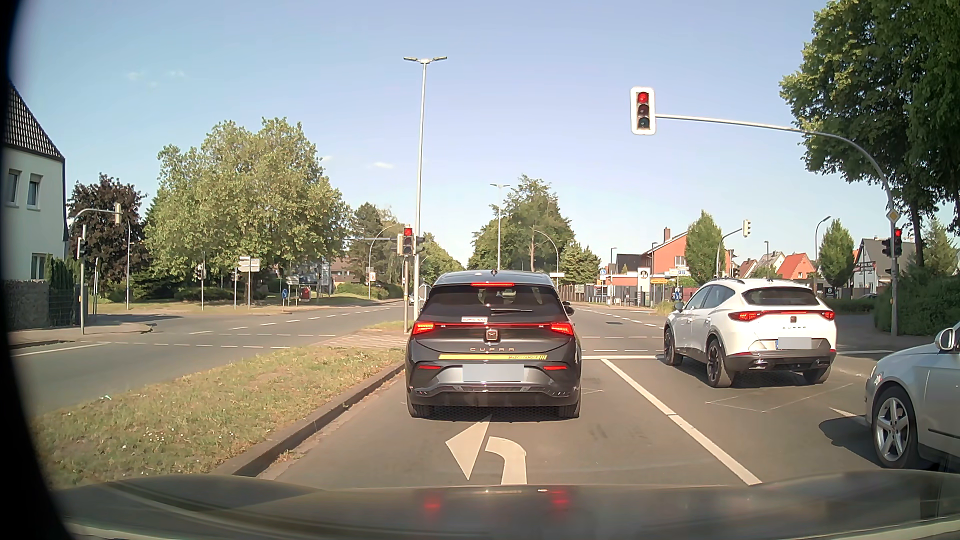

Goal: Follow the waypoints while adhering to traffic rules and regulations

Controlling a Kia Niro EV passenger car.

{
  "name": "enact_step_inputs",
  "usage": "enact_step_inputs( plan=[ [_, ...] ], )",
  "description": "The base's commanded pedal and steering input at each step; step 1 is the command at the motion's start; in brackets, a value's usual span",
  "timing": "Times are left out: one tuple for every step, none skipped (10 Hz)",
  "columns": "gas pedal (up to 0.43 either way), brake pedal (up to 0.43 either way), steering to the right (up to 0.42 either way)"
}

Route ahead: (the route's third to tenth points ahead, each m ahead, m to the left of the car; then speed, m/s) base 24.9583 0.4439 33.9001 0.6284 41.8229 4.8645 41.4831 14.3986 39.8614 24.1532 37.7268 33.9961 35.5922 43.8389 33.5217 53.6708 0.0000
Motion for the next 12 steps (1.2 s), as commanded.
enact_step_inputs(
  plan=[
    [0.000,0.201,-0.007],
    [0.000,0.201,-0.007],
    [0.000,0.201,-0.007],
    [0.000,0.207,-0.007],
    [0.000,0.207,-0.007],
    [0.000,0.201,-0.007],
    [0.000,0.201,-0.007],
    [0.000,0.207,-0.007],
    [0.000,0.201,-0.007],
    [0.000,0.201,-0.007],
    [0.000,0.207,-0.007],
    [0.000,0.207,-0.007]
  ],
)
